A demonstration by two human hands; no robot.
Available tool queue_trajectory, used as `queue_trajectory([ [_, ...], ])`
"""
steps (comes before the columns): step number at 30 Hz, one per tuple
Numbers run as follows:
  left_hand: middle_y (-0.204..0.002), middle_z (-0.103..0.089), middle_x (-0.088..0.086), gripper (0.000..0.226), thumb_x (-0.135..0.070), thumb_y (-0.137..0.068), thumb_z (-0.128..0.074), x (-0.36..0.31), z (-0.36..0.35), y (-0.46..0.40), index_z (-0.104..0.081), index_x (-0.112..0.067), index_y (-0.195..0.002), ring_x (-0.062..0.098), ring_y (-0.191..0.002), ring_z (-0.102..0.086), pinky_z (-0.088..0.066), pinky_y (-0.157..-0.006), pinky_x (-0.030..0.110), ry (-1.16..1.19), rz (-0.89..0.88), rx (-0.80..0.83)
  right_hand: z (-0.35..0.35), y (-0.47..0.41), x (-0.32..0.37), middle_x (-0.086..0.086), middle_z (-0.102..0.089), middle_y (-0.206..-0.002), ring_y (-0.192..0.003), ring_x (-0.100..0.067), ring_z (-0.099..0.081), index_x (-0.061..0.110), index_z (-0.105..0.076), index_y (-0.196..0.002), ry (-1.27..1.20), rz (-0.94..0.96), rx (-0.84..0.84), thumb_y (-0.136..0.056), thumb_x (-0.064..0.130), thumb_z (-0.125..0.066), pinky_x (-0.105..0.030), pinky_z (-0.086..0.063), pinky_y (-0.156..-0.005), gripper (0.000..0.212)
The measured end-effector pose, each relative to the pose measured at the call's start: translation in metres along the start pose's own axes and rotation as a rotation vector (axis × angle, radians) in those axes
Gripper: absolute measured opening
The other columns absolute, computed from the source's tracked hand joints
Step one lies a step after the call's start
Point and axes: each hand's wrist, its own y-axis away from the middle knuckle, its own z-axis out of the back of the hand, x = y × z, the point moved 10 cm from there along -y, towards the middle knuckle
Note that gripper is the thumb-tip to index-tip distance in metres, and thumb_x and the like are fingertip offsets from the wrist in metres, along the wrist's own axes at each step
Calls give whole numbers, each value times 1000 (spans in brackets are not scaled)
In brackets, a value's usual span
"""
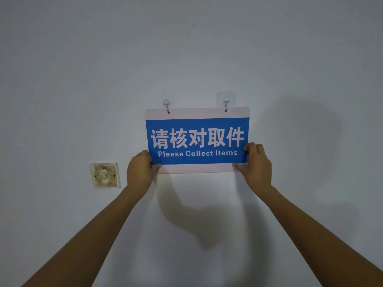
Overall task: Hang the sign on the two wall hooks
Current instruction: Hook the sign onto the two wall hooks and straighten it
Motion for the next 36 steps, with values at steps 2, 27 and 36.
queue_trajectory([
  [2, -93, -65, 10, 32, -25, -80, -73, -3, -2, -1, -53, -5, -95, 24, -79, -62, -47, -69, 30, -47, -39, 25, -1, -1, -1, -11, -58, -115, -93, -23, -64, 10, -49, -109, 8, 16, 15, -68, 26, -84, -34, -56, -77, 56],
  [27, -122, -51, 15, 39, -16, -81, -70, -101, 79, -74, -53, -4, -113, 30, -110, -52, -50, -84, 38, -182, -355, -115, 47, -83, 47, -10, -50, -124, -96, -25, -64, 22, -41, -130, 160, 90, 24, -77, 38, -74, -35, -55, -76, 65],
  [36, -133, -37, 17, 56, -9, -76, -75, -76, 70, -48, -43, -2, -122, 29, -109, -56, -54, -90, 37, 9, -236, -167, 38, -52, 37, -12, -38, -129, -90, -20, -62, 25, -23, -147, 61, 70, 32, -77, 29, -75, -33, -56, -72, 87],
])
